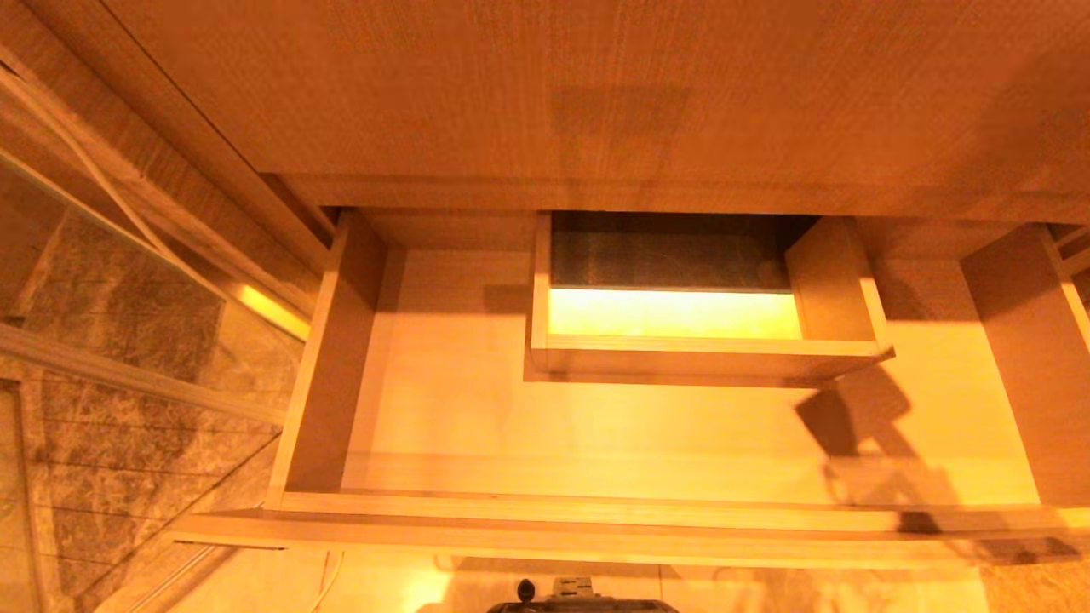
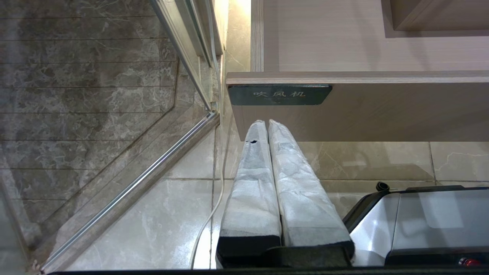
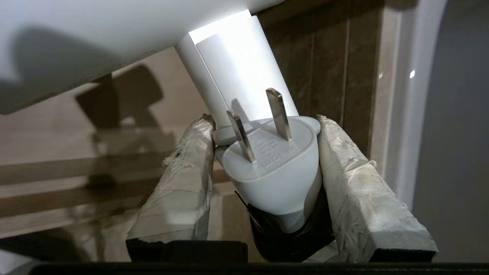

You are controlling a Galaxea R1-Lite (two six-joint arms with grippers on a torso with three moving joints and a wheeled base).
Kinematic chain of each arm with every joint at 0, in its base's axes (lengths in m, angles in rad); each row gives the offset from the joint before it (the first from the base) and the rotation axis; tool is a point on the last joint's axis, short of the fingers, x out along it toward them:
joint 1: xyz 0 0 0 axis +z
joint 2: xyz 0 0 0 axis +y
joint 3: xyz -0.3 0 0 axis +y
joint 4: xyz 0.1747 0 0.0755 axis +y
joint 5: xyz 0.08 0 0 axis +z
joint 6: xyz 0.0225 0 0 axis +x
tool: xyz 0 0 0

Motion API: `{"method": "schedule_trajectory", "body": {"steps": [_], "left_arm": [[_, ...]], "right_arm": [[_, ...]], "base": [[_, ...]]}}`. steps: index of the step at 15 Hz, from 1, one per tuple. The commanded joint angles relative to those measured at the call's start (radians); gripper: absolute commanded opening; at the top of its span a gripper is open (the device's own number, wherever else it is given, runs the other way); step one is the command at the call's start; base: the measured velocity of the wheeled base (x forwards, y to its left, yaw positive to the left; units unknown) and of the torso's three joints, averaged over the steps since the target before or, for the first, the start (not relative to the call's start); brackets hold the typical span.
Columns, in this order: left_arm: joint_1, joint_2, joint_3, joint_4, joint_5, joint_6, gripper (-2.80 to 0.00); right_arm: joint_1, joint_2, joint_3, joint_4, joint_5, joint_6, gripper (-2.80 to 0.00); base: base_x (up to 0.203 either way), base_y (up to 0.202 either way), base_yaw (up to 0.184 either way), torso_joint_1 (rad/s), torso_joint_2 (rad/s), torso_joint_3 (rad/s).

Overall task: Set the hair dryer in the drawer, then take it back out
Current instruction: Put it into the drawer

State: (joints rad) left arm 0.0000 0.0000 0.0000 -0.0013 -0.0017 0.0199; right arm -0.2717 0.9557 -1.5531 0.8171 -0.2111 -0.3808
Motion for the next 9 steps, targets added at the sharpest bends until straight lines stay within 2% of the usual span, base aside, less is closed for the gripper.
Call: {"method": "schedule_trajectory", "body": {"steps": [1,3,9], "left_arm": [[0.0,0.0,0.002,0.0,0.0,0.0,-2.8],[0.0,0.0,0.002,0.0,0.0,0.0,-2.8],[0.0,0.0,0.002,0.0,0.0,0.0,-2.8]], "right_arm": [[0.0,0.003,0.01,0.016,0.0,0.015,-2.8],[0.0,0.022,0.069,0.022,0.006,0.087,-2.8],[-0.003,0.166,0.146,-0.003,0.014,0.189,-2.8]], "base": [[0.0,0.0,0.0,0.0,0.0,0.0],[0.0,0.0,0.0,0.0,0.0,0.0],[0.0,0.0,0.0,0.0,0.0,0.0]]}}
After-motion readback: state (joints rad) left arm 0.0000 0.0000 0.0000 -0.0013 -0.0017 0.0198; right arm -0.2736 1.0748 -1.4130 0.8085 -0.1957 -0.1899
